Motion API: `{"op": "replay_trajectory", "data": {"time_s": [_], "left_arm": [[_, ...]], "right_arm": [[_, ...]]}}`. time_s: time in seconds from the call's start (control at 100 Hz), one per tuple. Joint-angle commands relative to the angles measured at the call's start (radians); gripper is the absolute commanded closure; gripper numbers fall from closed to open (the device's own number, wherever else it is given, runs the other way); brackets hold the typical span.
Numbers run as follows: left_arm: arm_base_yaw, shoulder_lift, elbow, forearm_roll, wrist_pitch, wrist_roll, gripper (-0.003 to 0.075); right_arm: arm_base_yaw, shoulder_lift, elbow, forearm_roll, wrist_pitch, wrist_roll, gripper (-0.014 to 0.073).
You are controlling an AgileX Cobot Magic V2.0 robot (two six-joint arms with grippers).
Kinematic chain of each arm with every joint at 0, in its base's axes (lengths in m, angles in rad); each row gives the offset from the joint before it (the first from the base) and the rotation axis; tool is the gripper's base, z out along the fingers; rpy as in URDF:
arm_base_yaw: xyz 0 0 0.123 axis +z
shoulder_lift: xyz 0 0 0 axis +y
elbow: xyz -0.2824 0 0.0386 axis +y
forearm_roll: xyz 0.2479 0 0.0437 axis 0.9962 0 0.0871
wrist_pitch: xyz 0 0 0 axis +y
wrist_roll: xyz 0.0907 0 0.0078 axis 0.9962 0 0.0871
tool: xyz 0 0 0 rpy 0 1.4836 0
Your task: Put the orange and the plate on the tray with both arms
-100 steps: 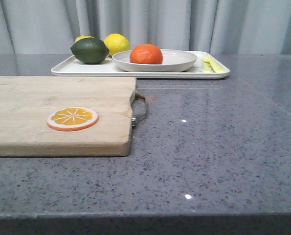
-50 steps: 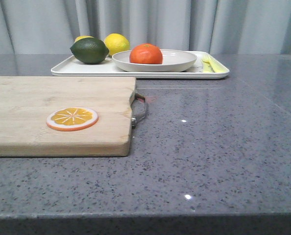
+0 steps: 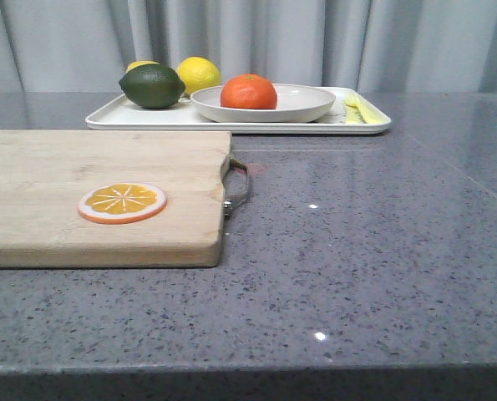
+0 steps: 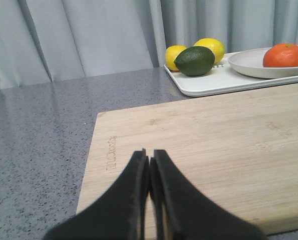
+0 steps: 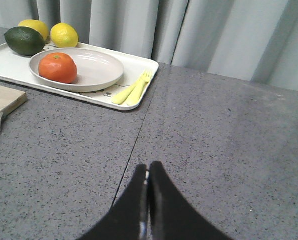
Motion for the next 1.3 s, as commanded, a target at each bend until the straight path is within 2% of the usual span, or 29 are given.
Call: {"op": "replay_trajectory", "data": {"time_s": [0.0, 0.58, 0.68, 0.81, 0.9, 1.1, 1.29], "left_arm": [[0.002, -0.032, 0.008, -0.001, -0.088, -0.008, 0.0741], [0.002, -0.032, 0.008, -0.001, -0.088, -0.008, 0.0741], [0.002, -0.032, 0.008, -0.001, -0.088, -0.008, 0.0741], [0.002, -0.032, 0.008, -0.001, -0.088, -0.008, 0.0741], [0.002, -0.032, 0.008, -0.001, -0.088, -0.008, 0.0741], [0.002, -0.032, 0.008, -0.001, -0.088, -0.008, 0.0741], [0.002, -0.032, 0.008, -0.001, -0.088, -0.008, 0.0741]], "right_arm": [[-0.002, 0.01, -0.024, 0.002, -0.073, -0.011, 0.0695], [-0.002, 0.007, -0.012, -0.023, -0.099, -0.01, 0.0695], [0.004, -0.008, 0.027, -0.128, -0.132, 0.081, 0.0695], [0.007, -0.073, 0.111, -0.354, -0.194, 0.334, 0.0695], [0.007, -0.13, 0.183, -0.431, -0.233, 0.445, 0.0695], [0.007, -0.259, 0.331, -0.433, -0.272, 0.462, 0.0695], [0.007, -0.256, 0.425, -0.433, -0.364, 0.463, 0.0695]]}}
